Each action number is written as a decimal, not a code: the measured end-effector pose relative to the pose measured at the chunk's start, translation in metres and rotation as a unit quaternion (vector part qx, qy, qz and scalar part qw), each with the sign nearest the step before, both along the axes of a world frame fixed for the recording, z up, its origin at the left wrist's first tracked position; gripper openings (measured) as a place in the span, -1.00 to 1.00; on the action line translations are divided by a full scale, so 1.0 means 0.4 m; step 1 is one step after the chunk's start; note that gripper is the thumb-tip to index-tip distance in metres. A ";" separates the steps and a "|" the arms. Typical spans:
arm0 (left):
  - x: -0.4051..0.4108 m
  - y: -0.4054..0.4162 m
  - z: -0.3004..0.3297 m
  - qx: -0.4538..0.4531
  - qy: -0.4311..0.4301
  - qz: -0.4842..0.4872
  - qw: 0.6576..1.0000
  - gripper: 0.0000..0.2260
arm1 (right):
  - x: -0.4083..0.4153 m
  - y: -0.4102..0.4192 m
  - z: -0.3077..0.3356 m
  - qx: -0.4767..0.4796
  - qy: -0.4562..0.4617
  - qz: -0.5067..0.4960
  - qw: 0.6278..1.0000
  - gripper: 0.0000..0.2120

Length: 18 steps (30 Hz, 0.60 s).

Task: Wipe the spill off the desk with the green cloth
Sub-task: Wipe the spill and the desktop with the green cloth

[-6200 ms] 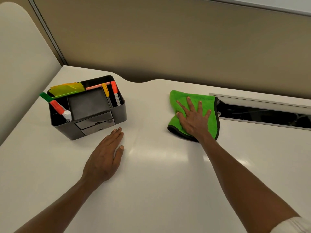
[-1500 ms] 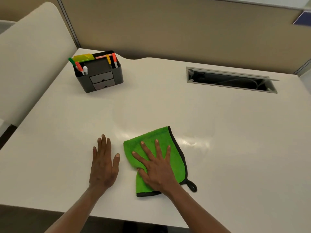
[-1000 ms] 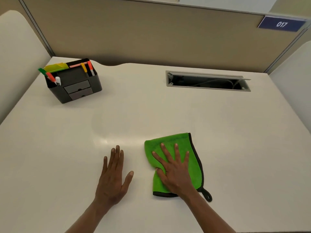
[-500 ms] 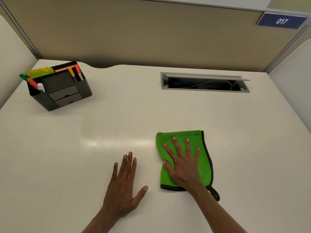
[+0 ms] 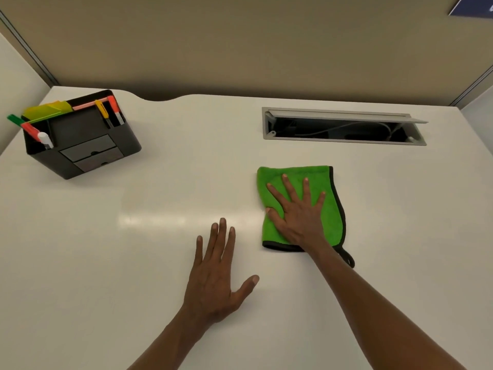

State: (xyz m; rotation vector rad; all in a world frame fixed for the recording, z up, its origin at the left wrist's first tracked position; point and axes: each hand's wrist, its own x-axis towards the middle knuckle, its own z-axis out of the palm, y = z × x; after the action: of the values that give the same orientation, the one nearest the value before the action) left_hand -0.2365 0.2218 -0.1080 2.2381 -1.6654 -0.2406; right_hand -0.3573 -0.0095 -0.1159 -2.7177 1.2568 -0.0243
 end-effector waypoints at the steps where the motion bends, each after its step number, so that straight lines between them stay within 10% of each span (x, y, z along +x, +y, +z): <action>1: 0.008 -0.015 0.000 0.001 -0.003 0.002 1.000 -0.17 | 0.014 -0.019 -0.001 0.000 -0.001 0.001 1.000 -0.41; 18: 0.059 0.004 -0.024 0.033 -0.022 0.024 0.999 -0.19 | 0.141 -0.145 0.000 0.005 0.011 0.022 1.000 -0.44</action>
State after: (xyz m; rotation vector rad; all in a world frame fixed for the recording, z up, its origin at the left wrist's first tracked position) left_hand -0.2130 0.2236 -0.1176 2.3458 -1.6458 -0.2387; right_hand -0.3008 -0.0674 -0.1159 -2.7438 1.1989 0.0174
